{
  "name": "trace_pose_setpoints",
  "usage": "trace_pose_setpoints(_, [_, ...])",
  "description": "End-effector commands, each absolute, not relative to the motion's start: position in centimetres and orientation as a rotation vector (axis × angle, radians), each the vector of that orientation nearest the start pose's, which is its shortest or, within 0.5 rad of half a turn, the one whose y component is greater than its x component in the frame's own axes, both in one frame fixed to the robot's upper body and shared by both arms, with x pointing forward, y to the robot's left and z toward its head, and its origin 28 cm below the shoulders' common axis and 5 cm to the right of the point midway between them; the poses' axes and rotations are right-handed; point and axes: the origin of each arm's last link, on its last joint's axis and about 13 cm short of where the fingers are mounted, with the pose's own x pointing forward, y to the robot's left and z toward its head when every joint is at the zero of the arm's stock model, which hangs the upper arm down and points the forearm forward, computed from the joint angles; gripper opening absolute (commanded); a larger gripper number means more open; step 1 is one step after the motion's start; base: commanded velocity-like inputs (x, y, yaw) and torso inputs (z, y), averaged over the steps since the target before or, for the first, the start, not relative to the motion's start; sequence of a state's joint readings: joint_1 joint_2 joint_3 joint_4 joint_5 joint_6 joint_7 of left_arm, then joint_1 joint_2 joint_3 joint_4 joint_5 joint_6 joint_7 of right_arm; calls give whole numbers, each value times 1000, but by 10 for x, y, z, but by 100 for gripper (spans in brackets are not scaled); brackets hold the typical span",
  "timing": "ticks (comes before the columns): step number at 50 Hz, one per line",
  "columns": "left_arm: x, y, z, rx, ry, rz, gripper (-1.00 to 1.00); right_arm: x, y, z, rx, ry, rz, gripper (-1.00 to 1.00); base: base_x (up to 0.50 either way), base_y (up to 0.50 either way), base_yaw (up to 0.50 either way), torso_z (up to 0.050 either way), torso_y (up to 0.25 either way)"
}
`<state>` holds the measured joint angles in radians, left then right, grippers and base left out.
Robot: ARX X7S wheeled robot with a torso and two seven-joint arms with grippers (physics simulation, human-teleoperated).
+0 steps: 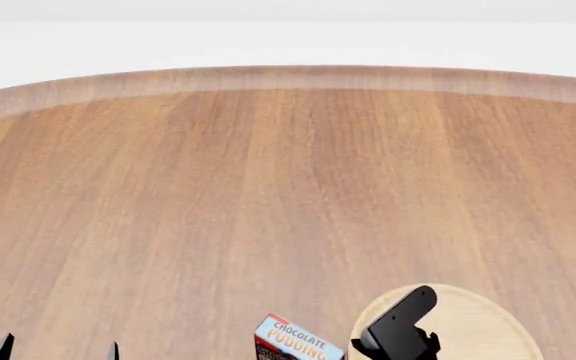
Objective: Put the chocolate pudding to the left of the plate.
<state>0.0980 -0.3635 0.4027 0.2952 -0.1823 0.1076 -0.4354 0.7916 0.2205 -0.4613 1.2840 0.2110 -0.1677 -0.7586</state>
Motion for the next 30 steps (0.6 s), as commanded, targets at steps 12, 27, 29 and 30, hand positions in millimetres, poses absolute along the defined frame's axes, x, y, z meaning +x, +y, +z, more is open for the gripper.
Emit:
trace_pose_setpoints(12, [171,195,48,27,-192,-42,100,315,-176,-10,-125,419,796,100,0,0,0,0,0])
trace_pose_setpoints(27, [170,195,48,28,-196,-49,100,255,-185,10,-30,293,816,100,0,0,0,0,0])
trace_pose_setpoints(29, [170,195,49,28,-196,-47,100,252,-185,12,-27,285,817,100,0,0,0,0,0])
trace_pose_setpoints(30, [170,195,49,28,-198,-46,100,249,-185,14,-24,274,822,100,0,0,0,0,0])
